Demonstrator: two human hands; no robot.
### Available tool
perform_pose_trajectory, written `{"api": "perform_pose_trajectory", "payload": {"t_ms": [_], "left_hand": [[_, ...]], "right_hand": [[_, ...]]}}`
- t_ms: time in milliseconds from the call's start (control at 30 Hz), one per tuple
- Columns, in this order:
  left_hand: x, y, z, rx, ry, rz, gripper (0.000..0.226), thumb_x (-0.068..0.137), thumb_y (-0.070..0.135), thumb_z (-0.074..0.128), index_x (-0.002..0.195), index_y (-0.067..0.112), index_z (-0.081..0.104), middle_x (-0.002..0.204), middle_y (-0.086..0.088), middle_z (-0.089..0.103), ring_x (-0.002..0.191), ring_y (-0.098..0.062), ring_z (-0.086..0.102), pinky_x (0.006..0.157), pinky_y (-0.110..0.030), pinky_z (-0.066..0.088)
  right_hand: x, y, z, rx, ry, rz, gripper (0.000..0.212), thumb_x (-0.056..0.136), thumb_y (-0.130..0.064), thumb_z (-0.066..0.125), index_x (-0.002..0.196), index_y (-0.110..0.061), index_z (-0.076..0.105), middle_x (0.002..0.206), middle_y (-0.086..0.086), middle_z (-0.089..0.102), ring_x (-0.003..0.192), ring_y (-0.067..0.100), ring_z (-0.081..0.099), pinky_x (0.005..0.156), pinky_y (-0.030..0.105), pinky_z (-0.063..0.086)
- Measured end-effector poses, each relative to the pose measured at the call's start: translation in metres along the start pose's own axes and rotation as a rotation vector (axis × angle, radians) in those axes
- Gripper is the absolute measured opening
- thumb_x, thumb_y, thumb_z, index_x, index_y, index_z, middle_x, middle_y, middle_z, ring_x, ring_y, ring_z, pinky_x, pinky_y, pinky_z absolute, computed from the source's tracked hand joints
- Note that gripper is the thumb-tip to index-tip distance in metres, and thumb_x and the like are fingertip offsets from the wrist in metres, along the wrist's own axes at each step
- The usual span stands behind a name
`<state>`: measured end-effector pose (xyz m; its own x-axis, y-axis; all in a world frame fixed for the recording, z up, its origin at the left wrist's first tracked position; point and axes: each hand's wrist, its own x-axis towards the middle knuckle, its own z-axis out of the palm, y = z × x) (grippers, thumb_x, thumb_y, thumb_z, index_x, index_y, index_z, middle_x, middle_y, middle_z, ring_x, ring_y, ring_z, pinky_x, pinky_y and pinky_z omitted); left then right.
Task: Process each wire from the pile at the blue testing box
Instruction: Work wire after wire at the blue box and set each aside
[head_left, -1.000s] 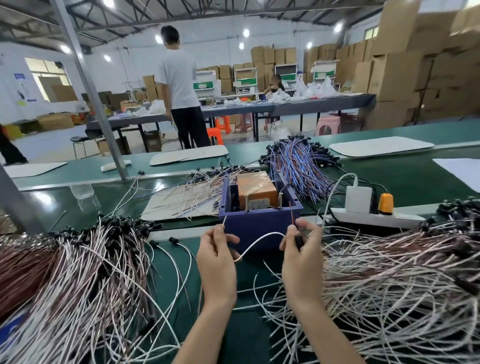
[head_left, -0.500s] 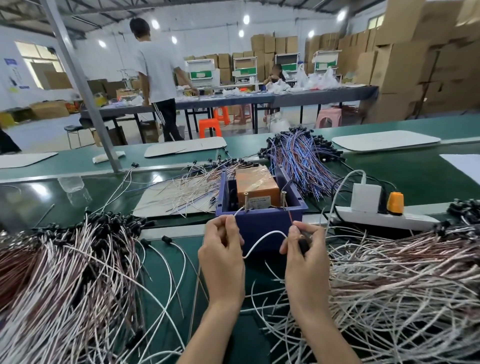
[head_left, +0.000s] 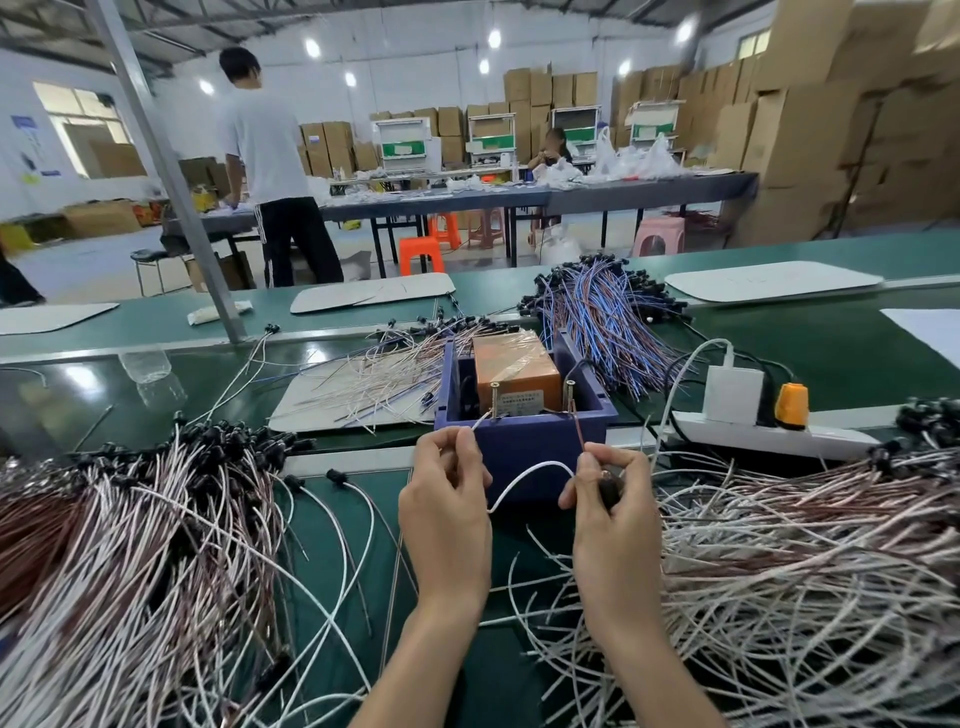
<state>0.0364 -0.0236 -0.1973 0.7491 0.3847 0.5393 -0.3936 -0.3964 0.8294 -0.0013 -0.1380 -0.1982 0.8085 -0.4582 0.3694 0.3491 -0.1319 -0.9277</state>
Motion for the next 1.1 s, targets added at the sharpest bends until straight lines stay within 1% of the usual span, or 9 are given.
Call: {"api": "perform_pose_trajectory", "payload": {"t_ms": [133,300,367,500,633,733,867,967,1100], "left_hand": [[0.001,0.002,-0.001,0.038,0.002,0.005,0.016,0.103,0.045,0.048,0.092,0.036,0.055,0.074,0.017,0.066,0.058,-0.006,0.061,0.054,-0.018,0.044],[0.001,0.005,-0.004,0.083,-0.001,0.035,0.016,0.104,0.042,0.048,0.092,0.034,0.055,0.076,0.019,0.066,0.058,-0.007,0.062,0.057,-0.033,0.051],[0.001,0.006,-0.005,0.091,0.0,0.037,0.016,0.104,0.042,0.048,0.092,0.034,0.055,0.078,0.022,0.066,0.06,-0.007,0.063,0.059,-0.036,0.053],[0.001,0.007,-0.005,0.098,0.002,0.055,0.017,0.104,0.041,0.047,0.094,0.031,0.057,0.077,0.022,0.066,0.061,-0.007,0.063,0.06,-0.037,0.053],[0.0,0.009,-0.005,0.102,-0.003,0.1,0.017,0.104,0.041,0.048,0.098,0.03,0.059,0.067,0.016,0.064,0.061,-0.006,0.062,0.058,-0.035,0.053],[0.0,0.01,-0.006,0.106,-0.015,0.112,0.019,0.104,0.042,0.047,0.099,0.029,0.06,0.066,0.015,0.064,0.061,-0.006,0.062,0.058,-0.032,0.052],[0.001,0.009,-0.007,0.096,-0.042,0.113,0.02,0.103,0.042,0.049,0.1,0.027,0.063,0.067,0.013,0.065,0.064,-0.007,0.064,0.061,-0.033,0.053],[0.002,0.01,-0.009,0.089,-0.054,0.1,0.022,0.102,0.042,0.05,0.098,0.026,0.064,0.066,0.013,0.064,0.063,-0.006,0.063,0.062,-0.037,0.054],[0.005,0.011,-0.01,0.105,-0.059,0.075,0.022,0.102,0.042,0.05,0.095,0.025,0.062,0.065,0.011,0.065,0.061,-0.007,0.063,0.062,-0.042,0.055]], "right_hand": [[0.0,0.0,0.0,-0.007,0.001,0.005,0.005,0.104,-0.035,0.048,0.102,-0.035,0.053,0.078,-0.009,0.067,0.058,0.004,0.054,0.055,0.016,0.041],[0.0,0.0,0.0,-0.013,-0.001,0.011,0.005,0.105,-0.035,0.048,0.102,-0.036,0.053,0.078,-0.009,0.067,0.059,0.004,0.054,0.056,0.017,0.04],[0.0,0.0,-0.001,-0.019,-0.005,0.012,0.005,0.105,-0.035,0.048,0.102,-0.036,0.053,0.079,-0.009,0.067,0.058,0.004,0.054,0.056,0.018,0.04],[0.0,-0.001,-0.001,-0.023,-0.008,0.008,0.005,0.105,-0.035,0.048,0.102,-0.037,0.053,0.079,-0.008,0.067,0.056,0.003,0.053,0.055,0.017,0.039],[0.0,-0.001,0.001,-0.013,-0.005,0.009,0.006,0.105,-0.033,0.049,0.102,-0.035,0.054,0.078,-0.009,0.067,0.058,0.004,0.055,0.054,0.014,0.04],[0.0,0.0,0.0,-0.01,-0.002,0.013,0.006,0.104,-0.034,0.049,0.101,-0.035,0.054,0.078,-0.009,0.067,0.059,0.004,0.056,0.054,0.014,0.04],[0.0,0.001,0.0,-0.011,-0.005,0.012,0.006,0.104,-0.036,0.049,0.102,-0.036,0.055,0.078,-0.007,0.068,0.056,0.004,0.054,0.052,0.016,0.04],[0.001,0.002,0.001,-0.001,0.007,0.02,0.006,0.104,-0.038,0.049,0.103,-0.037,0.055,0.078,-0.008,0.068,0.058,0.004,0.054,0.055,0.017,0.04],[0.011,0.001,0.002,0.037,0.065,0.065,0.008,0.104,-0.038,0.049,0.104,-0.034,0.056,0.08,-0.006,0.07,0.057,0.004,0.051,0.063,0.031,0.041]]}}
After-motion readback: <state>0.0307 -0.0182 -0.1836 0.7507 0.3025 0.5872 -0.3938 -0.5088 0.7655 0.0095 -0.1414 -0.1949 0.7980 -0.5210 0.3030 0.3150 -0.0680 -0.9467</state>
